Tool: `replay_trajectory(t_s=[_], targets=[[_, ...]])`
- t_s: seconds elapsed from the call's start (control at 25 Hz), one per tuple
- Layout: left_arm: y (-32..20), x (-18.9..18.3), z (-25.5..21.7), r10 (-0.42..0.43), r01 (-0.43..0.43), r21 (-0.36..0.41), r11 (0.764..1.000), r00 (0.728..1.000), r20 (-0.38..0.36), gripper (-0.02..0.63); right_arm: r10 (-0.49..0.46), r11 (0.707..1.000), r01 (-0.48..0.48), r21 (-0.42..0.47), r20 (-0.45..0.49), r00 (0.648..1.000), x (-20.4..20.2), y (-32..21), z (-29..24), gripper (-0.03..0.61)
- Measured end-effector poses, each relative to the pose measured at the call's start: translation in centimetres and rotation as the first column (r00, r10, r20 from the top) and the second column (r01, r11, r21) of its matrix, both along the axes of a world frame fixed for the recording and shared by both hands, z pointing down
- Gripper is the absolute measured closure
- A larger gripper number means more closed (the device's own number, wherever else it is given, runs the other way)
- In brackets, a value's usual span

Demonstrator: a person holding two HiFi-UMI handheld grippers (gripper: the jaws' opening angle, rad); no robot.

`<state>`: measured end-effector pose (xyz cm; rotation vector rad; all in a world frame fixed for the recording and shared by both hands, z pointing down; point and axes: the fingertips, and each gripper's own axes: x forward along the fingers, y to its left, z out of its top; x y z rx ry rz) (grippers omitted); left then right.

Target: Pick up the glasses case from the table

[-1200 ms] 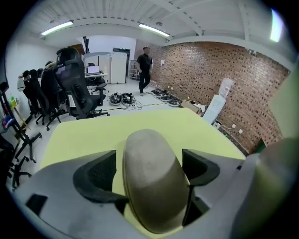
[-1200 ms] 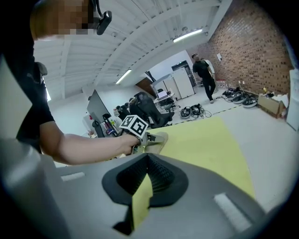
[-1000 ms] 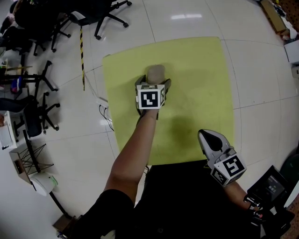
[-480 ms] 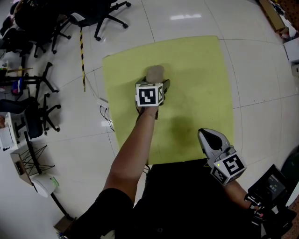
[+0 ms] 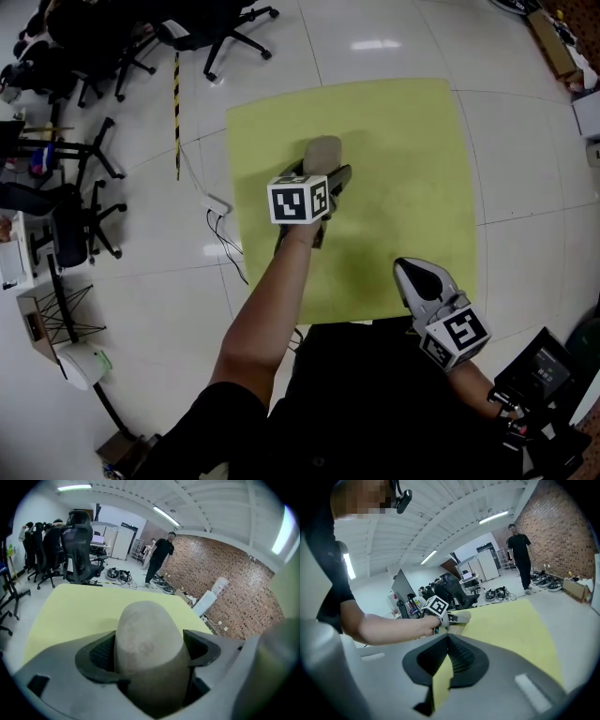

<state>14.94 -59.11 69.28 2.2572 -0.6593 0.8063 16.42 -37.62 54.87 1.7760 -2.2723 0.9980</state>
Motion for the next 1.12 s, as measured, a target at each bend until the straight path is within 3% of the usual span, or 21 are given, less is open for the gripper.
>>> replay_trajectory(t_s=[0.2,0.56,0.64,0.76,0.88,1.12], targets=[[1.1,-1.6,-4.0,-0.025,0.022,-0.017,1.000,0.983,-0.180,0.173,-0.039,0.999,0.039,0.004,-0.032,0.999,-2.1,0.0,-0.5,0.577],[5.6,-5.5,-12.4,-0.001,0.007,0.013,1.000,0.912,-0.411,0.175,-0.081,0.995,0.085,0.060,-0.077,0.994,-5.3,-0.2,-3.1,0.577],[6.1,-6.3,-13.9,-0.030,0.016,-0.033,0.999,0.877,-0.480,0.175,-0.087,0.993,0.091,0.071,-0.065,0.994,-5.7,-0.6,-3.5,0.577],[6.8,-7.3,-16.0,-0.078,0.015,-0.111,0.994,0.804,-0.589,0.175,-0.097,0.991,0.101,0.089,-0.057,0.994,-6.2,-1.4,-4.1,0.577],[7.3,-8.2,-17.9,-0.065,0.011,-0.088,0.996,0.774,-0.630,0.176,-0.113,0.986,0.121,0.116,-0.080,0.990,-6.5,-2.2,-5.0,0.577],[9.1,-10.6,-22.1,0.017,0.002,0.029,1.000,0.760,-0.650,0.178,-0.119,0.976,0.139,0.169,-0.123,0.985,-7.1,-2.7,-7.3,0.577]])
